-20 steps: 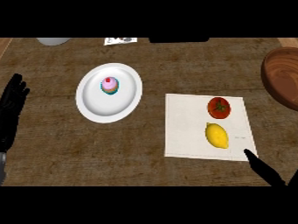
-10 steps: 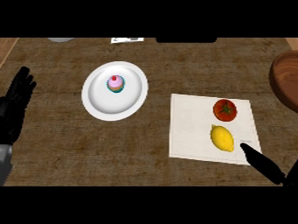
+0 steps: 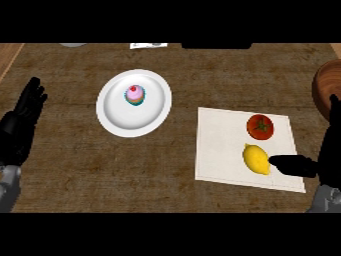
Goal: Pick the tomato from the placemat and place it in the bowl
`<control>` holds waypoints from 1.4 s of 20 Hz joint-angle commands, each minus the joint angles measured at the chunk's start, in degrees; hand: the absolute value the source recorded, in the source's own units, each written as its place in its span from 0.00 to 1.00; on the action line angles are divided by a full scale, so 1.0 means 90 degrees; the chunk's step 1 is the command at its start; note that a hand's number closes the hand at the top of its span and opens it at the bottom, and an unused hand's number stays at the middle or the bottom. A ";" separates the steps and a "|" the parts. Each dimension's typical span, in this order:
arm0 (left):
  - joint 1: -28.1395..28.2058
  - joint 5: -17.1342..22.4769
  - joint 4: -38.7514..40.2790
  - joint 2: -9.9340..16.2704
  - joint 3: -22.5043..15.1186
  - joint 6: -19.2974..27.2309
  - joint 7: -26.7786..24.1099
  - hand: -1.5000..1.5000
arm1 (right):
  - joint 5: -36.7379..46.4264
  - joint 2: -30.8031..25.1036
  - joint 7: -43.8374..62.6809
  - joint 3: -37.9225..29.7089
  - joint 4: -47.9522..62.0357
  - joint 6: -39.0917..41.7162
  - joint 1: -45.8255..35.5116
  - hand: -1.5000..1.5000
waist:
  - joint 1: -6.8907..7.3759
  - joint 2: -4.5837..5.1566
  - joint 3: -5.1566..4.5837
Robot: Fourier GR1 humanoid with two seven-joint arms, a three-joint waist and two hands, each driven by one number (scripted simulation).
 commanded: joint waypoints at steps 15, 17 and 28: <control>0.0353 -0.0301 -0.0054 -0.0227 0.0369 -0.0305 -0.0108 0.50 | -0.1096 0.0188 0.0441 -0.0962 0.2739 0.1723 -0.1678 0.00 | -0.0036 -0.0010 0.0010; 0.0006 -0.0169 -0.0073 -0.0179 0.0532 -0.0414 0.0313 0.50 | -0.0736 -0.0057 0.0062 -0.0845 0.2973 0.1376 -0.1573 0.00 | -0.0051 -0.0009 0.0013; -0.0149 -0.0872 0.0057 -0.0702 0.0718 -0.0563 0.0337 0.50 | 0.0028 0.0613 -0.0032 -0.0294 0.3745 0.0199 -0.1432 0.00 | -0.0070 -0.0011 0.0012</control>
